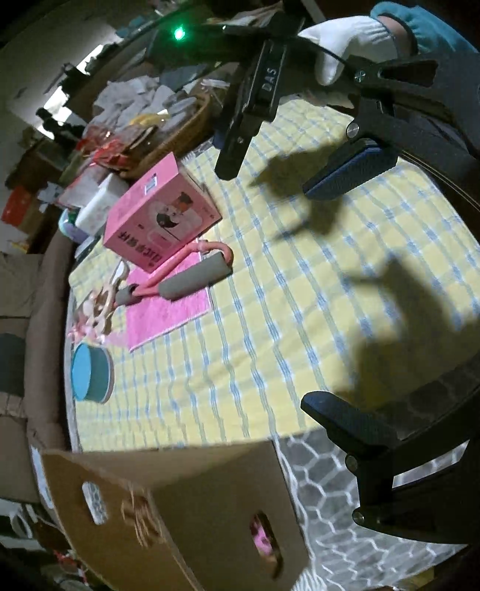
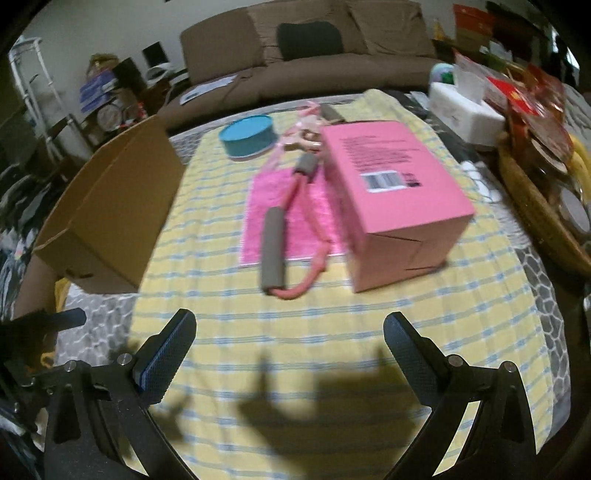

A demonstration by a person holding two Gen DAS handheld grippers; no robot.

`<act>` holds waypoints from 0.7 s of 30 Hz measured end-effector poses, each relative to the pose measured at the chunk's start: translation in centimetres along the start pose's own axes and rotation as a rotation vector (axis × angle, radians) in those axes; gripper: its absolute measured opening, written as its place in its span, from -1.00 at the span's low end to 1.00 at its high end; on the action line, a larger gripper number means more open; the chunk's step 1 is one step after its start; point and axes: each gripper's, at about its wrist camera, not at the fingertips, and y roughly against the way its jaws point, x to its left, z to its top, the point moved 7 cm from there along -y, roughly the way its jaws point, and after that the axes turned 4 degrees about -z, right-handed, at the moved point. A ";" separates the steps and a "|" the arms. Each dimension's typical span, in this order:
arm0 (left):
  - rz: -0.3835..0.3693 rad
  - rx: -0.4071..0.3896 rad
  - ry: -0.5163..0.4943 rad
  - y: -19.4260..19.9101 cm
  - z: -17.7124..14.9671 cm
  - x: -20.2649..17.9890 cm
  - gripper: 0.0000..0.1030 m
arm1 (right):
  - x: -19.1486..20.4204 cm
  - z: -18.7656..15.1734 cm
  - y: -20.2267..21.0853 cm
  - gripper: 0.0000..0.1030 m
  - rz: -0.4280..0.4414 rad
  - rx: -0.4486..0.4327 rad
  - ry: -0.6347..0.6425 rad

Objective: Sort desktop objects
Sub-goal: 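Withdraw both tools from the box toward the pink printed box on the table, then grasp the pink printed box with the right tool while the left tool grips its other side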

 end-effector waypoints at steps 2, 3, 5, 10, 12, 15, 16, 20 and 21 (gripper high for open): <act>0.000 0.008 -0.001 -1.1 0.6 -0.2 0.98 | -1.2 0.0 -0.3 0.99 -0.008 -0.002 -0.013; 0.003 0.008 0.000 -1.8 1.0 -0.4 0.96 | -1.5 0.0 -0.4 0.99 -0.011 -0.003 -0.016; 0.007 0.001 0.010 -3.0 2.0 -0.5 0.95 | -2.2 0.1 -0.7 0.99 -0.021 -0.009 -0.018; 0.028 -0.002 0.048 -6.6 5.0 -0.6 0.57 | -3.5 0.6 -1.4 0.99 -0.043 -0.032 -0.024; 0.033 0.004 0.046 -8.0 6.1 -0.8 0.54 | -3.9 0.8 -1.7 0.99 -0.054 -0.047 -0.027; 0.037 0.000 0.038 -9.2 7.4 -1.2 0.54 | -4.4 0.8 -2.2 0.99 -0.066 -0.059 -0.020; 0.028 -0.002 0.037 -9.4 7.7 -1.4 0.54 | -4.5 0.9 -2.3 0.99 -0.070 -0.062 -0.017; -0.011 -0.012 0.044 -10.1 9.1 -2.1 0.56 | -5.4 1.7 -1.9 0.99 -0.086 -0.089 -0.002; -0.021 -0.011 0.047 -10.3 9.5 -2.3 0.57 | -5.7 2.0 -1.9 0.99 -0.086 -0.095 -0.001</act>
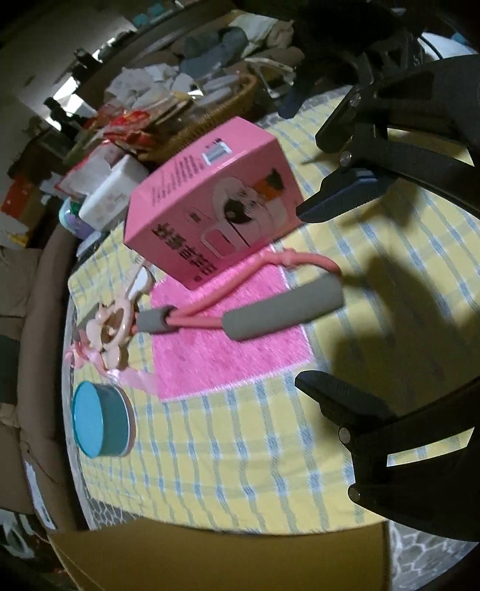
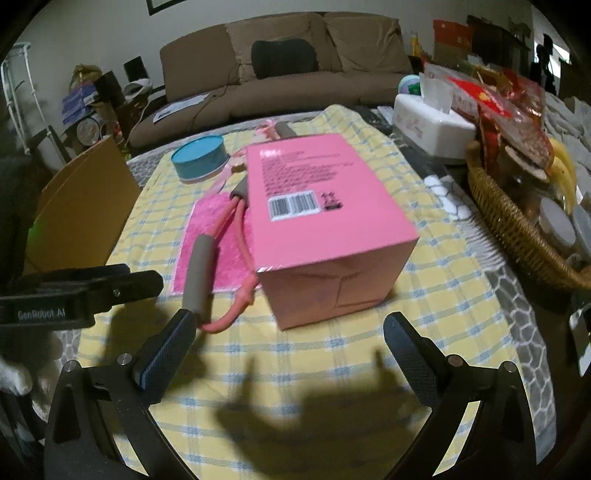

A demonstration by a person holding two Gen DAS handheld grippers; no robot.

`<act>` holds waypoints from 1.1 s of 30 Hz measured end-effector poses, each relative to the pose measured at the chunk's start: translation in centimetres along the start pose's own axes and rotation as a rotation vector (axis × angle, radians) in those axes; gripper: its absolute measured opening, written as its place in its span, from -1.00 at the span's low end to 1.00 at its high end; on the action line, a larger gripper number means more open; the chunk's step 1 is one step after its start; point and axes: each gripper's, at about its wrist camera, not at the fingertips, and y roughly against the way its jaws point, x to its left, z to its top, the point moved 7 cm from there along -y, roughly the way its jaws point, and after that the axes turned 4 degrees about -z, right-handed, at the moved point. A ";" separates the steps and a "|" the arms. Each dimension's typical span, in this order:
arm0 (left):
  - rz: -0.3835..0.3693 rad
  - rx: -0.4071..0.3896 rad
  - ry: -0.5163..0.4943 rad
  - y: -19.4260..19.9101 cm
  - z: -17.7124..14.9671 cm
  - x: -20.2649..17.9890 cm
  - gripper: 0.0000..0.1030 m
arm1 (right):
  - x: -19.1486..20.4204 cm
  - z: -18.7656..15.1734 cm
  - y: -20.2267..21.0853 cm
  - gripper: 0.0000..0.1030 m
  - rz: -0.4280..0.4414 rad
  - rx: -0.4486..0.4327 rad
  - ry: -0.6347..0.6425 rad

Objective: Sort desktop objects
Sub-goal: 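Grasp the pink printed box with the right tool while the left tool grips its other side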

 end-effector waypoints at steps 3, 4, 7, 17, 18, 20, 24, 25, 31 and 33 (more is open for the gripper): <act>-0.030 0.001 0.003 -0.6 1.0 -0.7 0.58 | -0.7 0.8 -0.4 0.99 -0.001 -0.017 0.015; -0.036 0.000 0.003 -0.7 1.3 -0.9 0.58 | -0.9 1.1 -0.6 0.99 -0.001 -0.023 0.023; -0.062 0.003 0.004 -1.4 2.1 -1.8 0.58 | -1.3 2.0 -1.5 0.99 0.003 -0.038 0.043; -0.136 0.040 0.044 -4.6 3.0 -2.9 0.59 | -2.8 3.8 -4.8 0.99 0.018 -0.049 0.055; -0.135 0.039 0.040 -4.8 3.3 -2.9 0.60 | -3.1 3.8 -5.0 0.99 0.023 -0.050 0.053; -0.140 0.021 0.031 -4.6 4.2 -2.8 0.73 | -3.6 3.7 -5.3 0.99 0.051 -0.049 0.045; -0.149 -0.028 0.002 -4.5 7.1 -2.8 0.87 | -3.8 3.4 -5.8 0.99 0.081 -0.053 0.050; -0.153 -0.030 -0.007 -4.6 7.8 -3.0 0.87 | -3.8 3.4 -5.8 0.99 0.085 -0.056 0.047; -0.156 -0.065 -0.045 -5.2 11.7 -4.3 0.87 | -3.9 3.6 -5.8 1.00 0.107 -0.072 0.017; -0.140 -0.072 -0.045 -5.8 12.8 -4.2 0.87 | -3.9 3.4 -5.9 0.99 0.113 -0.066 0.009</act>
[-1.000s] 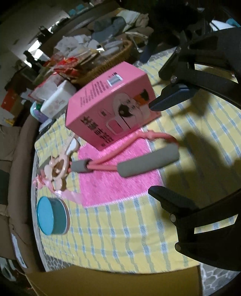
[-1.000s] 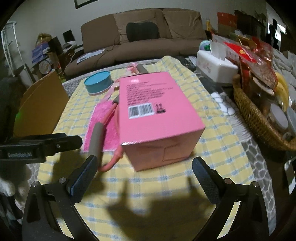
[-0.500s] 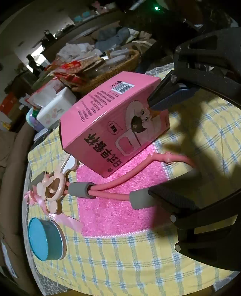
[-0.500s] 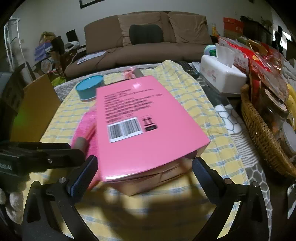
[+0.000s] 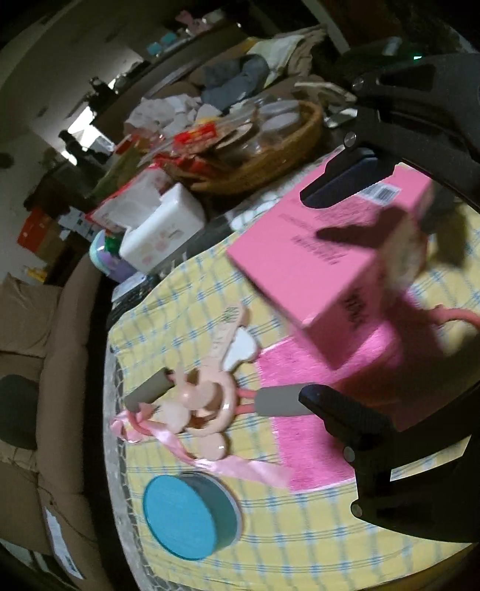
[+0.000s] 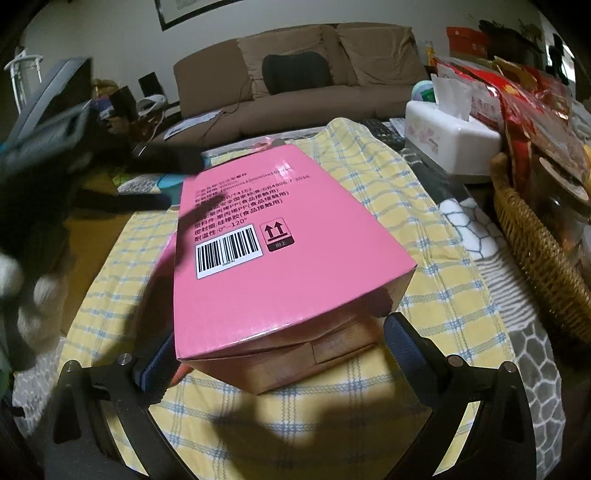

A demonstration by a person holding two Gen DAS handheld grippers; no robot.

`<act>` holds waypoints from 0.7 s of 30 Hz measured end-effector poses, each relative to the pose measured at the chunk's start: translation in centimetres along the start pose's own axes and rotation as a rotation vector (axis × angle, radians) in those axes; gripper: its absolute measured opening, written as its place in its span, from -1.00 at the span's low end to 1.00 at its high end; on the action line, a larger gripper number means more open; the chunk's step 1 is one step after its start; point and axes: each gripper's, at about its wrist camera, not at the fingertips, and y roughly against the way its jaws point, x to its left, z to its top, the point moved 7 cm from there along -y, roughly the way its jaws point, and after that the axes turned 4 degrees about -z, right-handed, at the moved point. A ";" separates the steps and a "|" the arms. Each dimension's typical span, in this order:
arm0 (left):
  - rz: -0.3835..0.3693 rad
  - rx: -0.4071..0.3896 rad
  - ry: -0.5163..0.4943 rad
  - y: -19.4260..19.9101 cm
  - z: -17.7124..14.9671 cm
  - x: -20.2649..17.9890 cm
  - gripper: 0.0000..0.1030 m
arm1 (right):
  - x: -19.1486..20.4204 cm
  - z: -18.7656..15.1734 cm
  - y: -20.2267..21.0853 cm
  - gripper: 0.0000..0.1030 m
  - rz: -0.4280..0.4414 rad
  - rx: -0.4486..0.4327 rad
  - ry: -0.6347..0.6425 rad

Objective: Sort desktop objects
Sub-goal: 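Grasp the pink printed box with the right tool while the left tool grips its other side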

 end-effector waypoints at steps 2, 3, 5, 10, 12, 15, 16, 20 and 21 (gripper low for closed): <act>0.007 0.023 -0.015 -1.2 0.5 0.1 0.87 | 0.1 -0.3 -0.2 0.99 0.003 0.012 -0.002; 0.002 0.033 -0.022 -1.6 0.4 0.0 0.86 | 0.2 -0.4 -0.3 0.99 0.002 0.016 0.003; -0.008 0.054 -0.041 -2.3 0.0 -0.3 0.72 | 0.5 -0.5 -0.4 0.99 -0.002 0.023 0.013; -0.035 0.047 -0.062 -2.2 -0.5 -1.1 0.48 | 0.6 -0.3 -0.1 0.94 0.023 0.024 -0.024; -0.045 0.055 -0.068 -2.1 -0.6 -1.2 0.44 | 0.0 -0.2 0.1 0.85 0.019 0.022 -0.067; -0.071 0.059 -0.086 -1.5 -0.8 -1.9 0.37 | -0.6 0.0 0.7 0.75 0.023 0.005 -0.105; -0.075 0.061 -0.095 -1.3 -1.0 -2.2 0.37 | -0.8 0.2 1.0 0.72 0.024 -0.002 -0.114; -0.082 0.064 -0.140 -0.1 -1.7 -3.8 0.37 | -0.2 1.0 2.0 0.69 0.018 -0.035 -0.092; -0.076 0.055 -0.145 0.4 -1.6 -4.0 0.37 | 0.1 1.1 2.1 0.69 0.010 -0.031 -0.075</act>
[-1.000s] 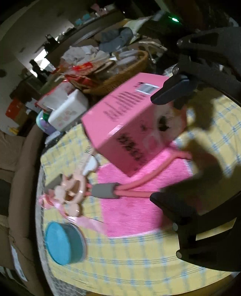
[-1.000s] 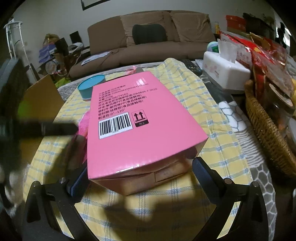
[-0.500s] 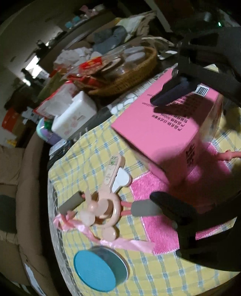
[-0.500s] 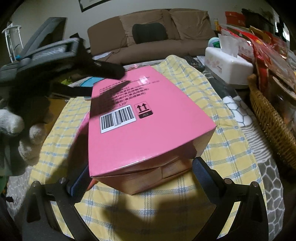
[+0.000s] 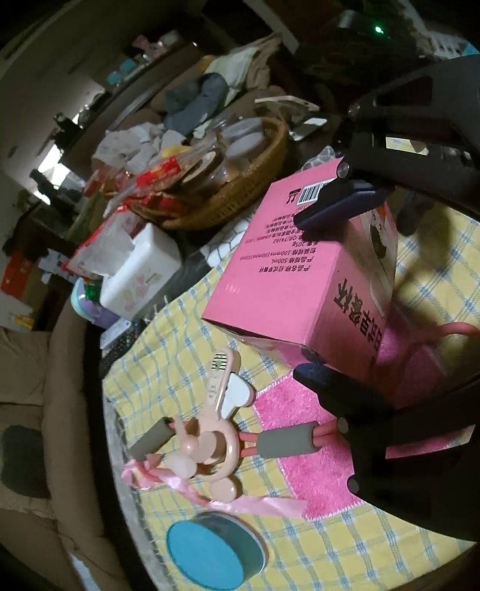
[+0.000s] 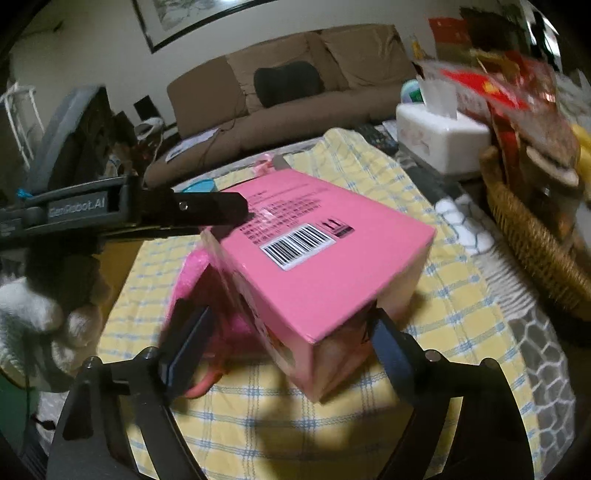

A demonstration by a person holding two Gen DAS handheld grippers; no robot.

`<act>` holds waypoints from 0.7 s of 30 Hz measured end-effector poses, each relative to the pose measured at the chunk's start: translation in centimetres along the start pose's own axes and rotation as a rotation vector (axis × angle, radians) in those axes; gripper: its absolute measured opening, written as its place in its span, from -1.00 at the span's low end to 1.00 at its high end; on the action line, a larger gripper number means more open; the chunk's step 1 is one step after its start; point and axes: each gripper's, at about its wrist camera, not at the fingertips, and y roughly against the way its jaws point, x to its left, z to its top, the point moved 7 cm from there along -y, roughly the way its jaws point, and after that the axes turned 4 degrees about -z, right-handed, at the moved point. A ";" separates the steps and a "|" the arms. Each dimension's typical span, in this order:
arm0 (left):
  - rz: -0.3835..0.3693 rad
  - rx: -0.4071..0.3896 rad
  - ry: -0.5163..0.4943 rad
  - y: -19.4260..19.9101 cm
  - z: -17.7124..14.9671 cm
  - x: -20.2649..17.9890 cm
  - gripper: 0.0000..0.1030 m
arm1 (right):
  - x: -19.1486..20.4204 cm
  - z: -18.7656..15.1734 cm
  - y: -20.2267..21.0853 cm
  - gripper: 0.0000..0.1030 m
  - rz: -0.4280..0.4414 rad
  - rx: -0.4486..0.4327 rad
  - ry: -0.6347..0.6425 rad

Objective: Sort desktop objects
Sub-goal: 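Grasp the pink printed box with the right tool while the left tool grips its other side, then lift the pink box with both tools and carry it over the cardboard box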

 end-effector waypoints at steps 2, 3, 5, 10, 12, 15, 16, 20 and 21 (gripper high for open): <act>-0.001 -0.009 0.004 1.0 0.1 -0.2 0.37 | 0.6 0.0 0.2 0.69 0.003 0.006 0.021; -0.005 -0.012 0.010 1.5 0.1 -0.3 0.38 | 0.9 0.0 0.4 0.69 0.007 0.005 0.026; -0.017 -0.025 0.024 2.8 0.1 -0.4 0.38 | 1.5 0.5 1.1 0.69 0.010 -0.008 0.034; -0.026 -0.069 0.044 6.3 0.4 -0.7 0.41 | 3.3 2.4 3.7 0.69 0.025 -0.050 0.055; -0.025 -0.086 0.047 8.1 0.2 -0.9 0.41 | 4.3 3.0 4.6 0.69 0.030 -0.057 0.075; -0.017 -0.119 0.042 11.0 0.1 -1.3 0.41 | 6.1 3.9 6.0 0.69 0.035 -0.075 0.103; -0.015 -0.128 0.042 11.9 0.0 -1.3 0.41 | 6.6 4.1 6.4 0.69 0.040 -0.080 0.110; -0.002 -0.179 0.053 16.9 -0.1 -0.9 0.40 | 10.2 5.8 8.5 0.69 0.067 -0.114 0.153; 0.008 -0.198 0.054 18.7 -0.2 -0.6 0.40 | 11.2 6.2 8.8 0.69 0.072 -0.120 0.164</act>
